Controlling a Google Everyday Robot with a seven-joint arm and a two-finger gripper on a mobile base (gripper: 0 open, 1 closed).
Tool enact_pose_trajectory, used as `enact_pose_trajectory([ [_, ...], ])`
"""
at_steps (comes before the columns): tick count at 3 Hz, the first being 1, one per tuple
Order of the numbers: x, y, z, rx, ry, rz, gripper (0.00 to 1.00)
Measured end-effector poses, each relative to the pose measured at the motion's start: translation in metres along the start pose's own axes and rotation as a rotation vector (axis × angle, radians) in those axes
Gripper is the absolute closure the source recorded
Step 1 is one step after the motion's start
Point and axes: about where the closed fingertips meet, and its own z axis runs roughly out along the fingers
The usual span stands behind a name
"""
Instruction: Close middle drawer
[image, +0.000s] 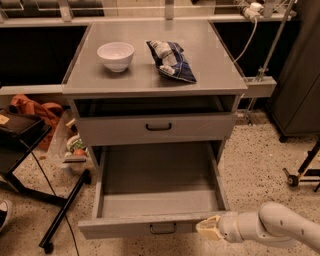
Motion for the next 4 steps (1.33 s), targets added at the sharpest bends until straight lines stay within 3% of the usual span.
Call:
enact_pose_trajectory([
  [2,-0.027,-0.056,0.017,0.049,0.061,-0.059,0.11],
  [3,-0.036,-0.084,0.033,0.049,0.096,-0.080,0.00],
  [4,-0.069,-0.104,0.070,-0.017,0.149,-0.169,0.00],
])
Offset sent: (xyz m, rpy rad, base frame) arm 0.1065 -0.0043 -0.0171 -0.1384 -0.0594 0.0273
